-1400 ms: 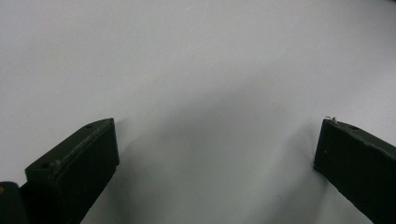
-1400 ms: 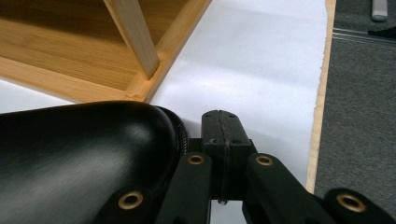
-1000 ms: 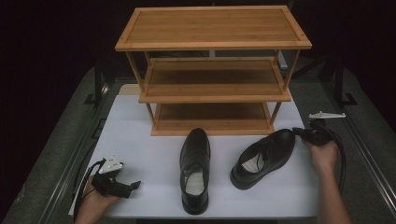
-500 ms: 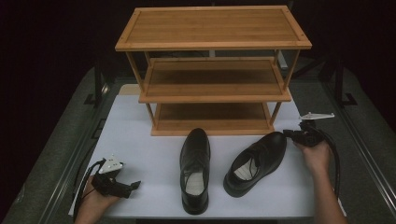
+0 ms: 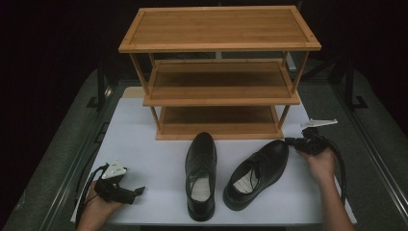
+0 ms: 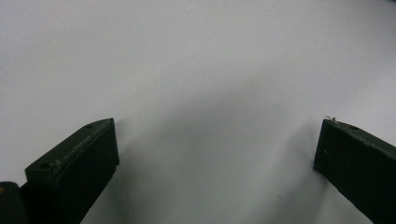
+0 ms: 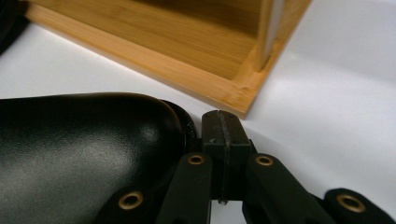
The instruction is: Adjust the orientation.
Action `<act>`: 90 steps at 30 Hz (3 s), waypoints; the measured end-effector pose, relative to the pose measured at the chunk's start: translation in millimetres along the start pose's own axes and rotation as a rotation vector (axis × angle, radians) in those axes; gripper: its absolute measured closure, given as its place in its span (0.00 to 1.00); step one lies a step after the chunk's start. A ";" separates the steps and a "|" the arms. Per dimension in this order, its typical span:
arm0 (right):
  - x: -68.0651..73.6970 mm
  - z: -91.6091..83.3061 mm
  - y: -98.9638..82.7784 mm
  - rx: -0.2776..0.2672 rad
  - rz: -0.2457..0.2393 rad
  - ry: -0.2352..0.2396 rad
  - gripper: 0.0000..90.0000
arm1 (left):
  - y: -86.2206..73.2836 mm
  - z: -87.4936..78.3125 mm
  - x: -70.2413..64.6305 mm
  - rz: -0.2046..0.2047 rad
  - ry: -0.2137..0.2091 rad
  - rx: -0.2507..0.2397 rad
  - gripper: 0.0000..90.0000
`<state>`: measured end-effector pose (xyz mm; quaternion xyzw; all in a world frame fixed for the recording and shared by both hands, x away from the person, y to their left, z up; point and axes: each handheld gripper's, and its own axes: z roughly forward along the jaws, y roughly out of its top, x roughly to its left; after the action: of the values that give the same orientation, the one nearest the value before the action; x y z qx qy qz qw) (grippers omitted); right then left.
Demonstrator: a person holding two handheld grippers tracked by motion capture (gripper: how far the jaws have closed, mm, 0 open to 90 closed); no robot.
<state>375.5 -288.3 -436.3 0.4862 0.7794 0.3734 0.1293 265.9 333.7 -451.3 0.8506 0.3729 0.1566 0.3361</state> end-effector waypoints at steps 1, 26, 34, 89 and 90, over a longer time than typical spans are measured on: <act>1.7 0.2 -0.2 0.001 -0.002 0.000 1.00 | 0.0 0.1 -0.1 -0.001 0.000 -0.001 0.00; 21.3 -45.8 -32.3 -0.079 -0.019 -0.047 1.00 | -0.1 0.0 -0.1 0.001 0.001 -0.001 0.00; 49.4 -68.7 -63.7 -0.098 -0.033 -0.001 1.00 | 0.0 0.0 -0.1 0.000 0.000 -0.001 0.00; 98.3 2.3 -37.7 0.025 -0.164 0.140 1.00 | 0.0 0.1 -0.1 0.000 0.001 -0.001 0.00; 99.3 3.6 -36.1 0.028 -0.164 0.140 1.00 | 0.0 0.1 -0.1 0.000 0.001 -0.001 0.00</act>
<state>304.6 -210.8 -448.4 0.3954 0.8287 0.3839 0.0978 265.8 333.6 -451.4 0.8503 0.3731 0.1572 0.3361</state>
